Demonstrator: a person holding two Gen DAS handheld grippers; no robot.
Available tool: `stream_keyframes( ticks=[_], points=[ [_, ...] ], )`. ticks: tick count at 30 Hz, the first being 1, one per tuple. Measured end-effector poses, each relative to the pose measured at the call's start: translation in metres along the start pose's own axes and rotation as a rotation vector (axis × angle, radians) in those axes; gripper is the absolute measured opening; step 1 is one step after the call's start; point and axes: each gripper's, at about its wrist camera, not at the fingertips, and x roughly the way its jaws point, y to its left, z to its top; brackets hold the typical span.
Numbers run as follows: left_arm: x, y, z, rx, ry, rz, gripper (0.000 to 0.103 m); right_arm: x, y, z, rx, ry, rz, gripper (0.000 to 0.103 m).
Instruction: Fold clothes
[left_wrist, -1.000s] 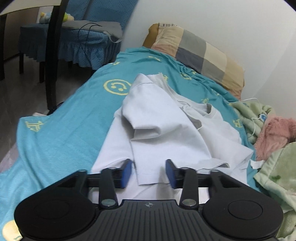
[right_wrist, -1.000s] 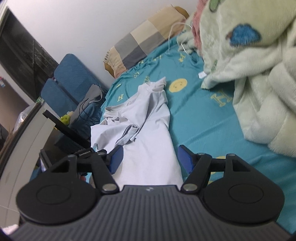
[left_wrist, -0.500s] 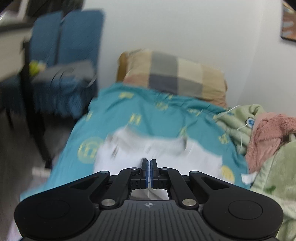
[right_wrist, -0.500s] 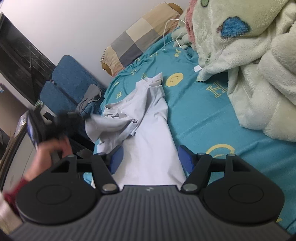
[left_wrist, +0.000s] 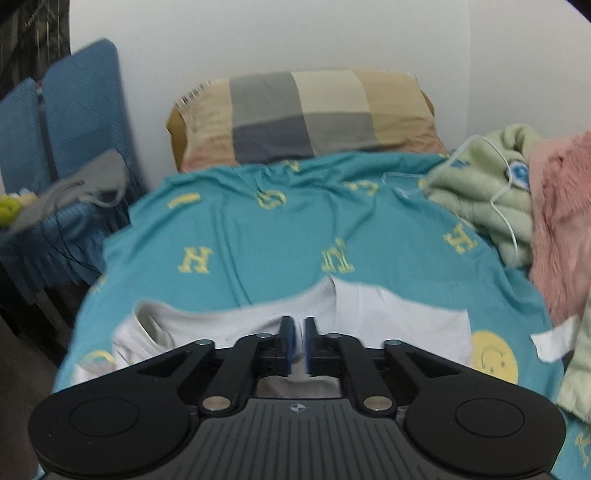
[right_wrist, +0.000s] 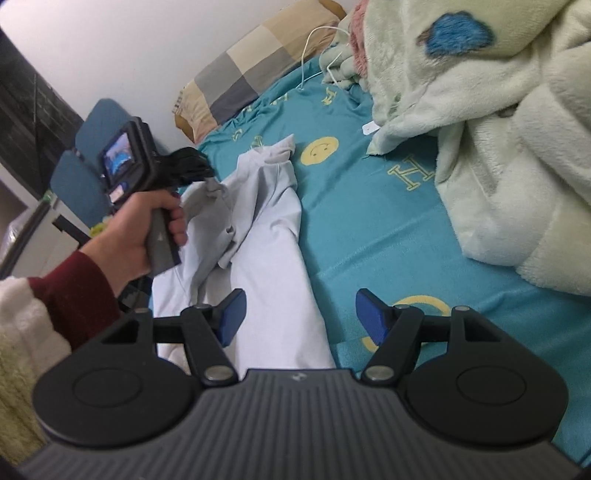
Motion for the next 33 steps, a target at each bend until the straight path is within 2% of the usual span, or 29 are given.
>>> stream_keyframes(
  ticks=[3, 6, 10, 16, 19, 21, 23, 25, 26, 28, 33],
  points=[
    [-0.011, 0.013, -0.015, -0.020, -0.008, -0.011, 0.045, 0.004, 0.004, -0.003, -0.032, 0.003, -0.002, 0.069],
    [-0.047, 0.033, -0.026, -0.074, -0.015, -0.043, 0.053, 0.005, 0.009, -0.006, -0.056, 0.005, 0.004, 0.069],
    [-0.123, 0.063, -0.051, -0.129, -0.007, -0.079, 0.067, 0.000, 0.017, -0.009, -0.107, -0.005, 0.012, 0.069],
    [-0.248, 0.132, -0.134, -0.282, 0.110, -0.105, 0.069, -0.017, 0.024, -0.020, -0.151, -0.014, 0.042, 0.069],
    [-0.288, 0.175, -0.180, -0.399, 0.231, -0.155, 0.071, -0.031, 0.028, -0.029, -0.173, -0.010, 0.045, 0.069],
    [-0.305, 0.203, -0.210, -0.499, 0.276, -0.177, 0.070, -0.042, 0.030, -0.035, -0.187, -0.008, 0.050, 0.069],
    [-0.316, 0.218, -0.232, -0.544, 0.319, -0.207, 0.069, -0.053, 0.032, -0.041, -0.190, -0.008, 0.057, 0.069],
    [-0.322, 0.227, -0.251, -0.564, 0.373, -0.248, 0.066, -0.060, 0.034, -0.045, -0.196, -0.010, 0.060, 0.069],
    [-0.323, 0.228, -0.259, -0.557, 0.406, -0.268, 0.056, -0.062, 0.035, -0.047, -0.201, -0.012, 0.058, 0.069],
    [-0.321, 0.224, -0.270, -0.506, 0.466, -0.287, 0.048, -0.062, 0.037, -0.049, -0.227, -0.020, 0.034, 0.069],
    [-0.309, 0.205, -0.287, -0.399, 0.575, -0.322, 0.045, -0.047, 0.035, -0.050, -0.221, 0.000, 0.015, 0.069]
  ],
)
